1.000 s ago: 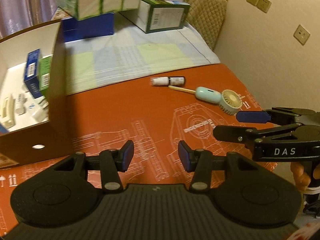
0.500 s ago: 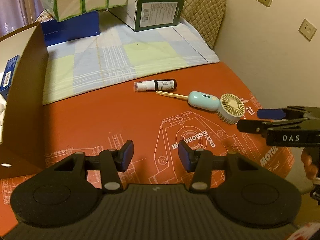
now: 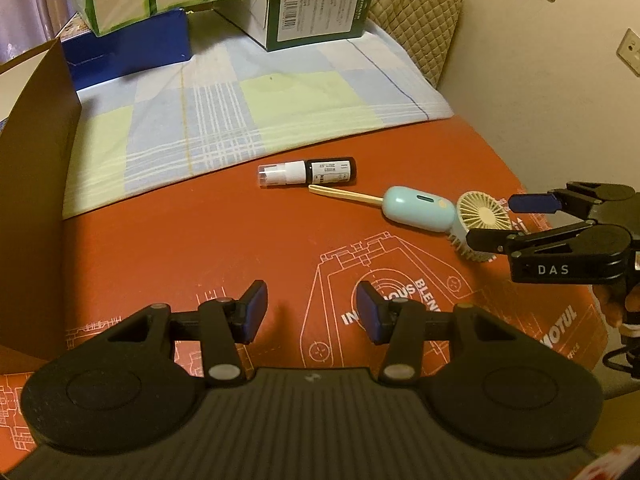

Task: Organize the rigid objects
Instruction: 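Grasp the mint-green fan with the right tool while the left tool grasps the brown bottle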

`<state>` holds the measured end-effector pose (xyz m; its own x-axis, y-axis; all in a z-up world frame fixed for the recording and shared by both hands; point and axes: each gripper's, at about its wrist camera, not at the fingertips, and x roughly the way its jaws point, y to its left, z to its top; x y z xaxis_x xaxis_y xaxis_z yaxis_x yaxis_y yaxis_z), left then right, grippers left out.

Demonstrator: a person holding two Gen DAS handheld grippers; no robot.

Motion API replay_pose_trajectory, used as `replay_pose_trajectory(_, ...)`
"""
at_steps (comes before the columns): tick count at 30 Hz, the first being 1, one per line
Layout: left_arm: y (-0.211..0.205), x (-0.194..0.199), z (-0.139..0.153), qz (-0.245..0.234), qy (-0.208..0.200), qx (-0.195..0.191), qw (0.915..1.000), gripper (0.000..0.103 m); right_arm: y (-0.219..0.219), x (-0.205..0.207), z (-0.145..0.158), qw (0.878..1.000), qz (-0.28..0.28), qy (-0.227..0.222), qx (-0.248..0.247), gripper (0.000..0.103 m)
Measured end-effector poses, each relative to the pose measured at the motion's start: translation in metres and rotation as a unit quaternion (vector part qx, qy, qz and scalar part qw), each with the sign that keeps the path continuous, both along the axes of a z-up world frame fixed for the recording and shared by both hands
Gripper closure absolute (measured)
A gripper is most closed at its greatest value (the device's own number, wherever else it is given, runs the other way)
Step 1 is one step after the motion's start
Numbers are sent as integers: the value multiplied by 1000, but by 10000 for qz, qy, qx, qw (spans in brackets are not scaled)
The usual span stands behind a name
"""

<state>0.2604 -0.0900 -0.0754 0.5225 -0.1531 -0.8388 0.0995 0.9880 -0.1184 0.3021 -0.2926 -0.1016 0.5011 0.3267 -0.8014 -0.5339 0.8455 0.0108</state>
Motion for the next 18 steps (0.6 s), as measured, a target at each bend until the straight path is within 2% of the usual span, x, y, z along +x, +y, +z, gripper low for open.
replay_pose_trajectory(12,-7,24,-13,-116,64,42,9999,58,7,14,-19,9979,566,-144,-271,33)
replay_pose_trajectory(13,-7,27,-14,-138,60,52,9999,58,6,13,-20,9978,583,-178,-265,40)
replay_pose_trajectory(14,-7,29,-16,-151,61,64,9998,58,6,12,-19,9977,611,-174,-246,43)
replay_pose_trajectory(18,-7,39,-20,-162,43,60,9998,57,3,8,-19,9984,494,-174,-227,43)
